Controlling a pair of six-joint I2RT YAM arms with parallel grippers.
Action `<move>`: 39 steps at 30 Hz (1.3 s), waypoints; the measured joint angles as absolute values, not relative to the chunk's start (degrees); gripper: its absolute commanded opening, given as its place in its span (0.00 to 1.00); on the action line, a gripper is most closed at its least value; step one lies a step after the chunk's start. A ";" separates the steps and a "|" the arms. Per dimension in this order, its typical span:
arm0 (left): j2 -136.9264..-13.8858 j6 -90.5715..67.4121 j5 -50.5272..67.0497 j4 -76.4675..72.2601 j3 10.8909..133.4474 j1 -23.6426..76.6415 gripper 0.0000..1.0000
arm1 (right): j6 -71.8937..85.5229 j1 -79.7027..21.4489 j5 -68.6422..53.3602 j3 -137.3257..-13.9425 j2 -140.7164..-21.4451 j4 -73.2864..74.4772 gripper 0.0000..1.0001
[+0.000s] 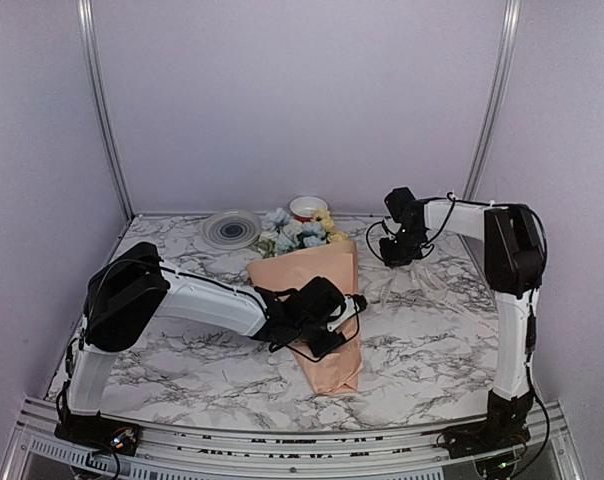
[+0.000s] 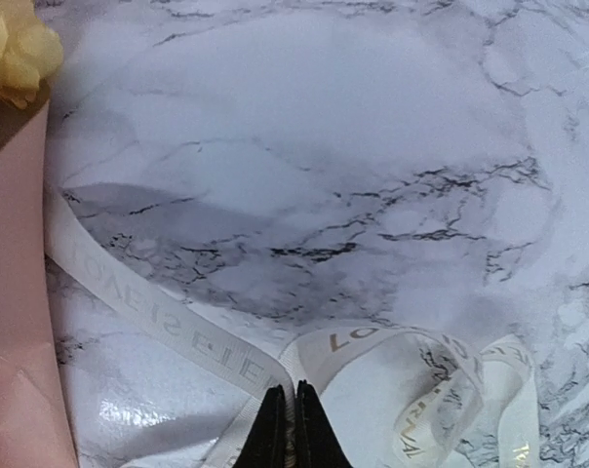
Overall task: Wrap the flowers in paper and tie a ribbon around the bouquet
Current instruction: Pick up the ribbon from the center of the board, then place the ribbon at the center of the board.
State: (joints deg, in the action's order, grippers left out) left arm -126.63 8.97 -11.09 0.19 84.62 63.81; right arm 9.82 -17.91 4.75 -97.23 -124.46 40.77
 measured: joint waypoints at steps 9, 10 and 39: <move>-126.52 10.50 -10.87 0.10 83.90 66.35 0.57 | 10.04 -14.50 12.36 -100.05 -119.87 40.53 0.00; -126.45 10.50 -10.76 0.03 83.79 66.35 0.57 | 10.04 -13.78 13.21 -101.21 -119.87 40.53 0.00; -125.93 10.68 -10.09 -0.54 82.76 66.37 0.57 | 9.45 -10.68 -17.23 -92.60 -70.32 23.14 0.00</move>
